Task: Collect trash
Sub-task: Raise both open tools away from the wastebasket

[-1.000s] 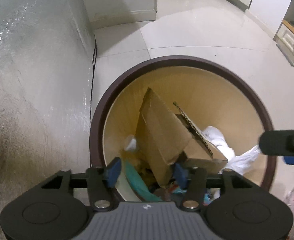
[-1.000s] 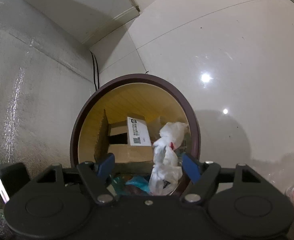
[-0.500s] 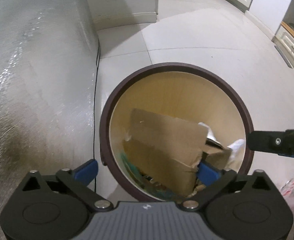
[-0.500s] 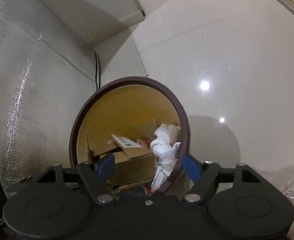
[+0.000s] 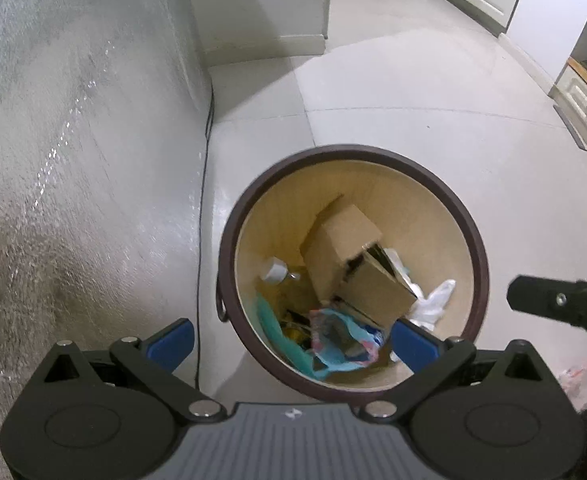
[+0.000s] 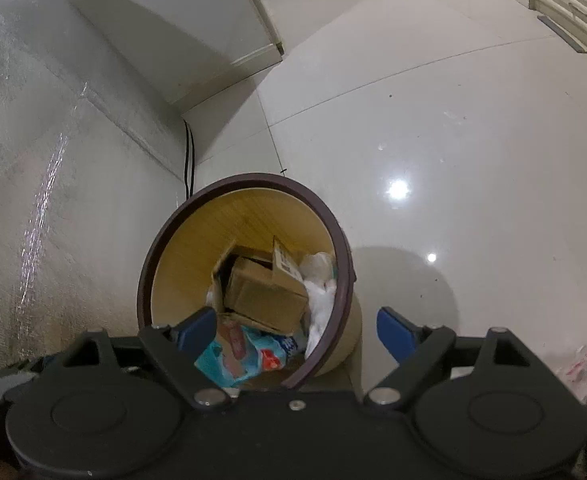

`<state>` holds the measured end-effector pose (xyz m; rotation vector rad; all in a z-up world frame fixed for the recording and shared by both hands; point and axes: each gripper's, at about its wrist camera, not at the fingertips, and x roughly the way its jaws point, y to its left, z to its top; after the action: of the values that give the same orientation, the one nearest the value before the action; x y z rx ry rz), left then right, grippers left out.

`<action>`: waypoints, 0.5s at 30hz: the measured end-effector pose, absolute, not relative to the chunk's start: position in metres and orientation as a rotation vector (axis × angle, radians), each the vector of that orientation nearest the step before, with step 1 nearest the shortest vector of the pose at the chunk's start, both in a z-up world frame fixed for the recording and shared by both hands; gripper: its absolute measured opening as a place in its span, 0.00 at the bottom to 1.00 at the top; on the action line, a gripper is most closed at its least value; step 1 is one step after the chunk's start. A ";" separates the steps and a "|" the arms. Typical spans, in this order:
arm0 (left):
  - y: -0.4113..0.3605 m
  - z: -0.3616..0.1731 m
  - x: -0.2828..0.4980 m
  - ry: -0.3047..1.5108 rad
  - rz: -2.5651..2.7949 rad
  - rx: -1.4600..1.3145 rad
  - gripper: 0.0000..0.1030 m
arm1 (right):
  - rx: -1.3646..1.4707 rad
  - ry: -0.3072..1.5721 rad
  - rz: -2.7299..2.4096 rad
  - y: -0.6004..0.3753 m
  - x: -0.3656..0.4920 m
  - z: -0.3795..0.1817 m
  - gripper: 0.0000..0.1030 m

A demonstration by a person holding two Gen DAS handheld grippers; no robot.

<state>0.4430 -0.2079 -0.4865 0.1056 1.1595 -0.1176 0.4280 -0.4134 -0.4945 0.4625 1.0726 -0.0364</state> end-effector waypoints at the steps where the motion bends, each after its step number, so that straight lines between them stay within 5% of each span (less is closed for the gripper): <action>1: -0.207 -0.486 0.441 1.164 -0.118 0.103 1.00 | 0.463 1.072 -0.037 -0.414 0.428 -0.494 0.86; 15: -0.187 -0.429 0.417 1.112 -0.051 0.088 1.00 | 0.357 1.033 -0.024 -0.411 0.409 -0.451 0.98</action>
<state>0.4169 -0.1868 -0.4288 0.0880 1.1121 -0.0514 0.4089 -0.4108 -0.4515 0.3566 1.0333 -0.0239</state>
